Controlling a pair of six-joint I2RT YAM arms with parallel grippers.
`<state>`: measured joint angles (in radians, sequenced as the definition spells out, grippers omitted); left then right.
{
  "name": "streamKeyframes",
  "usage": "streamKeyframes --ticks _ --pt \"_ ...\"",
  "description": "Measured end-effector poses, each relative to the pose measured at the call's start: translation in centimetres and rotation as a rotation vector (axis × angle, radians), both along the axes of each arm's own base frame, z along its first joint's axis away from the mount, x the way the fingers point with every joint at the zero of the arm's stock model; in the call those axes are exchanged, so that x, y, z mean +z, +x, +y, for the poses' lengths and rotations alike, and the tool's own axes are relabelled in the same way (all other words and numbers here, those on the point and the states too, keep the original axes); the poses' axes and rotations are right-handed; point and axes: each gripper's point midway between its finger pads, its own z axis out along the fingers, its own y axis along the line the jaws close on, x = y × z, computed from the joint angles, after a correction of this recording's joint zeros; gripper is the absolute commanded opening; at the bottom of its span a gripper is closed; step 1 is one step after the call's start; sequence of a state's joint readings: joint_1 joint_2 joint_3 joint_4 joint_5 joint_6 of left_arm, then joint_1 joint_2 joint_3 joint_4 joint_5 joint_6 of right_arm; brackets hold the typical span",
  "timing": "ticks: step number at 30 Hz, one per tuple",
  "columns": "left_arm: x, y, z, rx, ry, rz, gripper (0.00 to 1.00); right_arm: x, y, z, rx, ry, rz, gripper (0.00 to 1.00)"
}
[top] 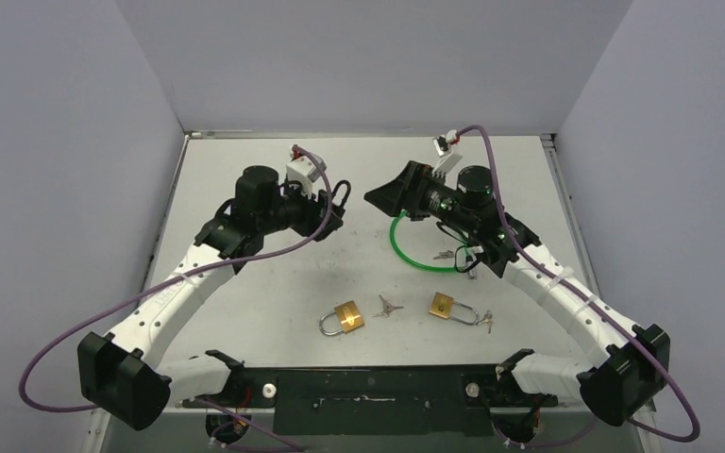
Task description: Unlock with the key
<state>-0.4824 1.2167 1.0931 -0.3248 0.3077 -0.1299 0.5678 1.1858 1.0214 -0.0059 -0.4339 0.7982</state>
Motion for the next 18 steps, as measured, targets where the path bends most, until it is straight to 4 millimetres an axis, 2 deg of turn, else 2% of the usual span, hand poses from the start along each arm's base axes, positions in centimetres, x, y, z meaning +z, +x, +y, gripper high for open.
streamKeyframes --ticks 3,6,11,16,18 --pt "0.1 -1.4 -0.3 -0.094 0.014 -0.048 0.00 1.1 0.5 0.8 0.012 -0.039 -0.026 0.78" --pt "0.3 -2.5 -0.6 -0.168 0.012 -0.100 0.00 0.8 0.6 2.1 0.034 -0.082 -0.026 0.75" --pt "0.4 -4.3 -0.8 -0.262 0.003 -0.183 0.00 -1.5 0.7 3.8 0.043 -0.172 0.023 0.69" --pt "-0.1 -5.1 -0.5 -0.301 0.015 -0.269 0.00 -3.9 1.1 4.1 0.021 -0.248 0.073 0.61" --pt "-0.4 -5.2 -0.3 -0.304 0.029 -0.306 0.00 -4.8 1.2 4.0 0.008 -0.292 0.082 0.54"
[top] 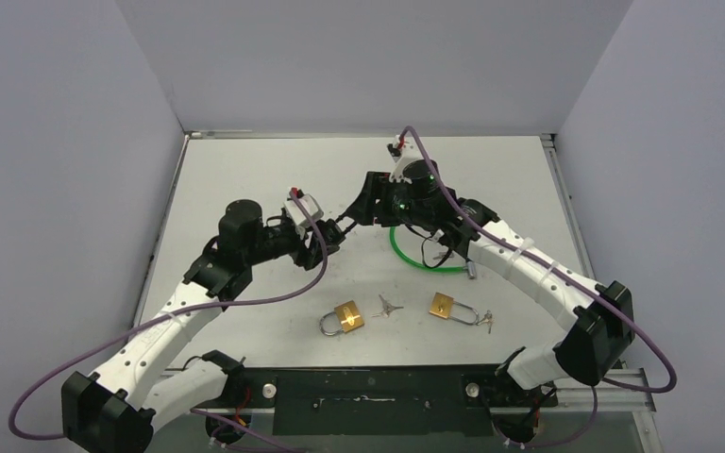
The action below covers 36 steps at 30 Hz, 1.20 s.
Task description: Unlock with the key
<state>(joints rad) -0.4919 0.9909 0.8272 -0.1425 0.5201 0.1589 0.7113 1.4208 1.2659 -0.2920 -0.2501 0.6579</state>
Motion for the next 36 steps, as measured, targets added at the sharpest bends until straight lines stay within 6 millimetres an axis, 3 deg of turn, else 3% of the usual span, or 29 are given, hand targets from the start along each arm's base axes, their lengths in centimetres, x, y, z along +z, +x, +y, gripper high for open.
streamKeyframes --ticks 4,9,12,15,19,21,27,31,36 --pt "-0.9 0.3 0.4 0.010 0.019 -0.049 0.00 -1.6 0.6 0.1 -0.017 -0.096 0.006 0.44" --pt "-1.6 0.6 0.7 0.026 0.040 -0.083 0.00 -3.9 1.1 0.2 -0.013 -0.187 0.043 0.43" --pt "-1.8 0.5 0.8 0.025 0.048 -0.099 0.00 -4.8 0.9 0.0 -0.008 -0.217 0.066 0.48" --pt "-1.6 0.3 0.7 0.025 0.046 -0.114 0.00 -4.7 1.0 -0.1 -0.009 -0.223 0.070 0.63" --pt "-1.1 0.1 0.5 0.024 0.022 -0.114 0.00 -3.4 2.2 -0.7 -0.039 -0.139 0.040 0.67" --pt "-0.8 -0.2 0.2 0.023 -0.002 -0.096 0.00 -2.7 2.4 -2.1 -0.072 -0.064 0.014 0.65" --pt "0.6 -1.1 -0.6 0.062 -0.161 0.062 0.00 0.3 0.6 -6.1 -0.145 0.142 -0.126 0.64" --pt "3.3 -1.7 -1.3 0.084 -0.315 0.154 0.00 2.6 -1.5 -6.4 -0.095 0.264 -0.243 0.66" --pt "7.6 -2.5 -2.1 0.059 -0.470 0.221 0.00 3.8 -3.2 -5.8 -0.026 0.373 -0.297 0.66"
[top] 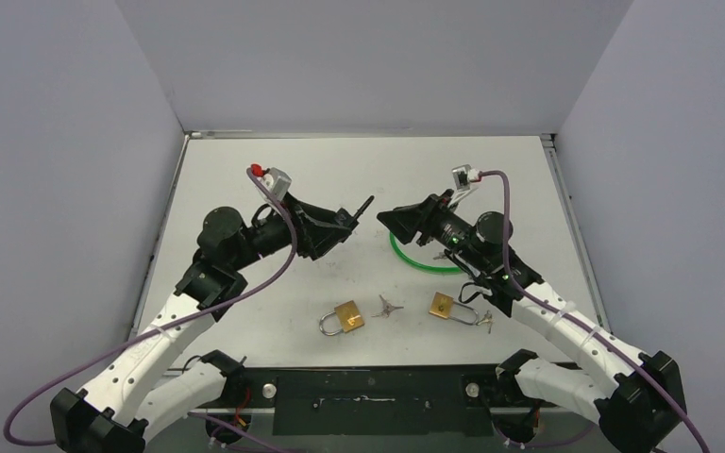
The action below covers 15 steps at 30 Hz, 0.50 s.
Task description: Unlock with the key
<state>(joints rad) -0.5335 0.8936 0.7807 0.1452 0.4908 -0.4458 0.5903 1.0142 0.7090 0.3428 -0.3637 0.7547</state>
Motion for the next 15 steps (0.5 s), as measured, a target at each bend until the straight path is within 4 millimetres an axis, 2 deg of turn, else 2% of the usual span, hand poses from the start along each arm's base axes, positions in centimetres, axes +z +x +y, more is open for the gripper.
streamKeyframes --ticks 3,6,10,15 --pt "2.5 -0.7 -0.6 -0.046 -0.070 0.006 0.00 1.1 -0.5 0.4 0.035 0.054 -0.030 0.65" --pt "4.1 -1.2 -1.1 -0.087 -0.114 0.005 0.00 3.2 -1.0 0.8 0.067 0.121 -0.076 0.64" --pt "4.5 -1.7 -1.3 -0.114 -0.136 0.021 0.00 4.9 -1.4 1.3 0.105 0.178 -0.112 0.64" --pt "4.8 -1.9 -1.6 -0.141 -0.158 0.039 0.00 6.1 -1.4 2.2 0.143 0.228 -0.117 0.57"
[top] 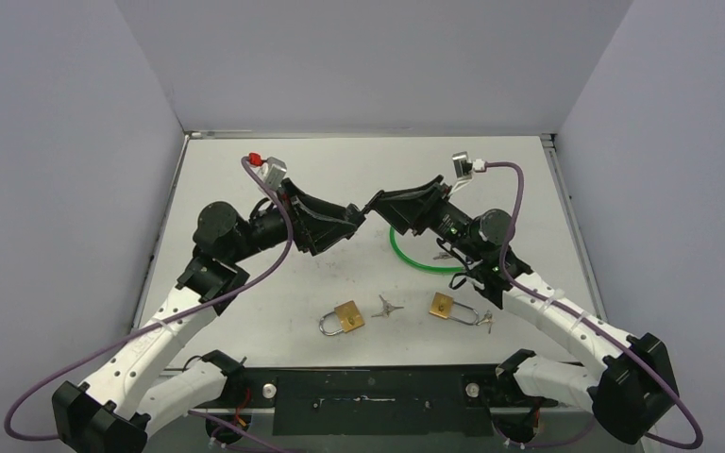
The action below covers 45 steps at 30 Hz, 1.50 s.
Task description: Unlock with the key
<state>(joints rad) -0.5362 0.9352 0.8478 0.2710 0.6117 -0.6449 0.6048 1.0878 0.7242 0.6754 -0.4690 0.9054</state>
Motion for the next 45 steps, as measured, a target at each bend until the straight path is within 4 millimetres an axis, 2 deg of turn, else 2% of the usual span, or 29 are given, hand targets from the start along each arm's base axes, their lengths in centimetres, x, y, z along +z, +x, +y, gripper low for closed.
streamKeyframes --ticks 4,8,12,18,25,27,29,31,33,35,38,45 --pt "0.9 -0.2 -0.1 -0.017 -0.033 -0.015 0.00 0.4 0.2 0.9 0.029 0.016 0.014 0.45" --pt "1.3 -0.3 -0.2 -0.021 -0.046 -0.030 0.00 1.1 0.1 1.3 0.048 0.037 0.012 0.17" --pt "0.5 0.2 -0.1 0.007 -0.040 -0.020 0.00 1.3 0.0 1.3 0.052 0.047 0.021 0.03" --pt "-1.5 1.6 1.0 0.141 -0.017 -0.022 0.00 -1.3 0.7 1.2 0.017 -0.012 0.134 0.00" --pt "-5.3 3.4 2.0 0.269 0.092 0.014 0.00 -4.5 1.1 0.8 -0.022 -0.096 0.228 0.00" --pt "-6.6 3.6 2.1 0.287 0.127 0.029 0.00 -5.6 1.2 0.9 -0.024 -0.122 0.256 0.05" --pt "-7.7 3.9 2.3 0.306 0.159 0.041 0.00 -6.7 1.4 1.0 -0.026 -0.146 0.284 0.15" --pt "-9.0 4.4 2.6 0.334 0.195 0.059 0.00 -8.0 1.9 1.3 -0.031 -0.178 0.321 0.28" --pt "-10.4 5.1 3.1 0.377 0.231 0.083 0.00 -9.8 2.6 1.7 -0.037 -0.224 0.358 0.50" --pt "-12.6 6.5 4.6 0.473 0.285 0.121 0.00 -11.8 3.3 1.5 -0.056 -0.268 0.397 0.60" --pt "-16.1 8.0 6.9 0.592 0.377 0.187 0.00 -14.4 4.0 1.2 -0.089 -0.325 0.452 0.66" --pt "-21.3 9.1 8.6 0.692 0.507 0.283 0.00 -16.1 4.5 0.3 -0.129 -0.369 0.499 0.68"
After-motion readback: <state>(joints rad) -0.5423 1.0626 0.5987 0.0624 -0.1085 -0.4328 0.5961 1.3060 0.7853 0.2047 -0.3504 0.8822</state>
